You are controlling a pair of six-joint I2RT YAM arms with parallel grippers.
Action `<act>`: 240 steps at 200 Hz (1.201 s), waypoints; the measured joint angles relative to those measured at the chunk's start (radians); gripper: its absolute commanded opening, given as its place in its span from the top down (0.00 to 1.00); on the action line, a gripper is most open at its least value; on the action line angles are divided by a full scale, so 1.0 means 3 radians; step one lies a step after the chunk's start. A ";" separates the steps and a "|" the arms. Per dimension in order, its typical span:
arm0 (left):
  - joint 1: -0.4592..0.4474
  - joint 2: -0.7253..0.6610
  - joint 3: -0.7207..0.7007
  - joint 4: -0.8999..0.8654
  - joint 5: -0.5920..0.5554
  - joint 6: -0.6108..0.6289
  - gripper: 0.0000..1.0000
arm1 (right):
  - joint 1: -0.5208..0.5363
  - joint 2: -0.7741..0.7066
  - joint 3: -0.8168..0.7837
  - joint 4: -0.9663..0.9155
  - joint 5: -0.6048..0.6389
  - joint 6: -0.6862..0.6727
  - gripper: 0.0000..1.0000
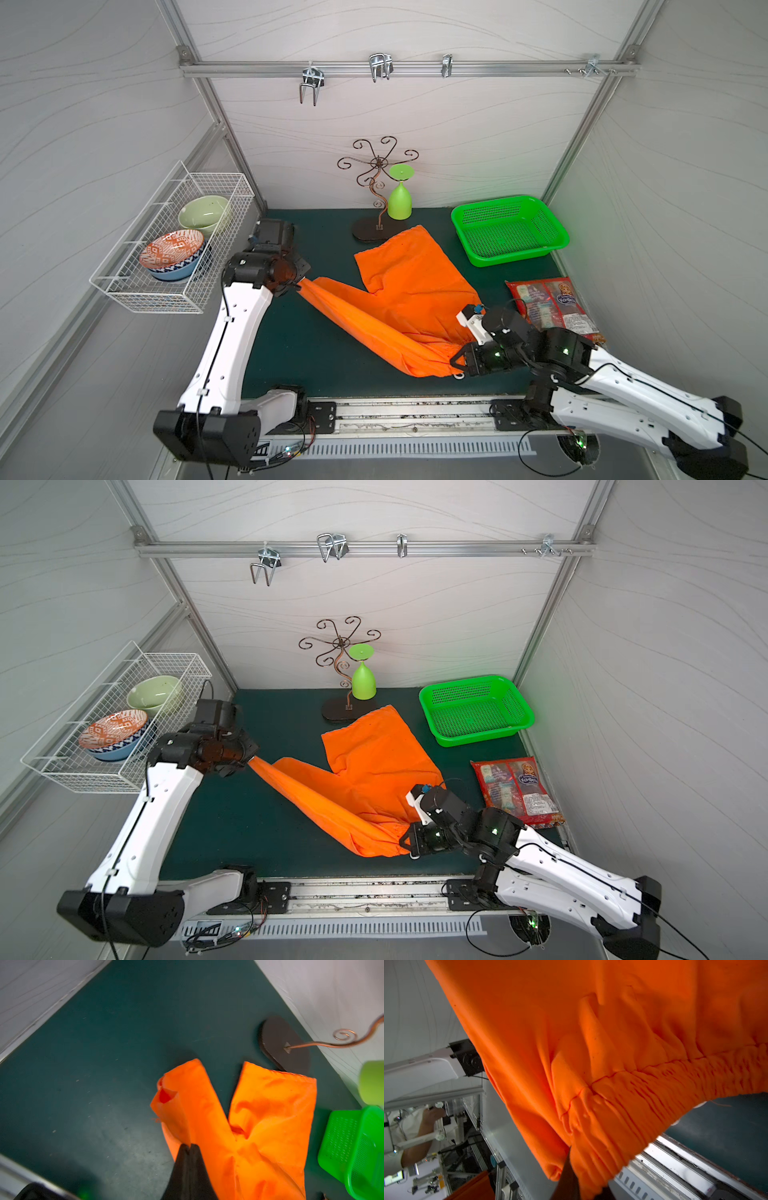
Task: Roll up the shorts
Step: Fold the shorts at the center of the board.
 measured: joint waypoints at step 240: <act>-0.1195 0.1755 0.2260 0.0136 -0.0486 0.0515 1.00 | -0.0848 -0.0875 0.0299 -0.0707 0.1132 0.0511 1.00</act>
